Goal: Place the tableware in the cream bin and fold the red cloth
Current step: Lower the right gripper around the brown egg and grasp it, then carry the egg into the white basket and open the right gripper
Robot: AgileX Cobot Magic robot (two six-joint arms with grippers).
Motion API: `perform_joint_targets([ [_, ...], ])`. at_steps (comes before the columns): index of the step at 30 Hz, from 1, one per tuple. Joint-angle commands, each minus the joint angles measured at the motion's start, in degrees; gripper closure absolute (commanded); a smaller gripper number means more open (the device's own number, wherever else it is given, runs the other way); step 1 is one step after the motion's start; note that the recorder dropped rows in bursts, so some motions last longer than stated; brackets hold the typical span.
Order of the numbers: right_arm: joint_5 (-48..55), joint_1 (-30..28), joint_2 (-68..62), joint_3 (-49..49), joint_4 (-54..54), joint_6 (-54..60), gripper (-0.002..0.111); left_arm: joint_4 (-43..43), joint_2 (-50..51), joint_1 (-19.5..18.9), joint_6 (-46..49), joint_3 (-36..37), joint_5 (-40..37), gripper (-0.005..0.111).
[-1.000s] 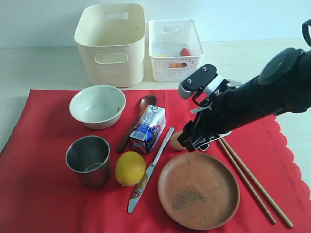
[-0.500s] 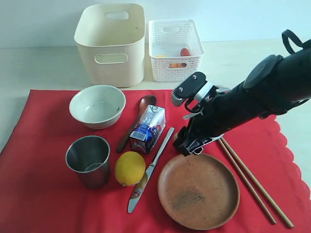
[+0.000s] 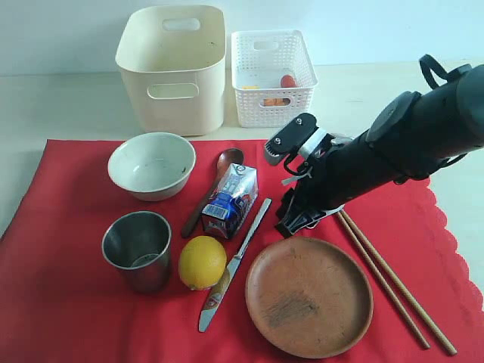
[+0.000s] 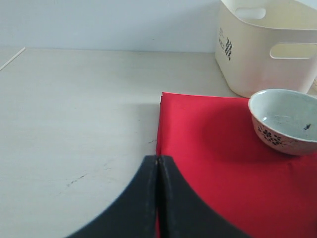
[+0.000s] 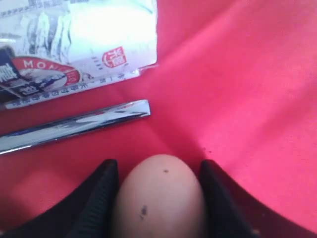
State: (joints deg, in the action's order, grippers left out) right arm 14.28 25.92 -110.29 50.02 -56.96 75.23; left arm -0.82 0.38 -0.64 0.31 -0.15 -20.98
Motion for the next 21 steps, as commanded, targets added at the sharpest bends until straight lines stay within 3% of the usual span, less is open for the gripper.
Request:
perform_joint_targets([
  [1, -0.7, 0.1, -0.3, 0.2, 0.4, 0.2, 0.085, 0.2, -0.4, -0.1, 0.1, 0.2, 0.8, 0.107],
  [9, -1.0, 0.1, 1.8, 0.2, 0.4, 0.2, 0.108, 0.2, -0.4, -0.1, 0.1, 0.2, 0.8, 0.107],
  [21, -6.5, 0.1, 8.0, 5.7, 0.0, -0.3, 0.108, 0.2, -0.4, -0.1, 0.1, 0.2, 0.8, 0.107],
])
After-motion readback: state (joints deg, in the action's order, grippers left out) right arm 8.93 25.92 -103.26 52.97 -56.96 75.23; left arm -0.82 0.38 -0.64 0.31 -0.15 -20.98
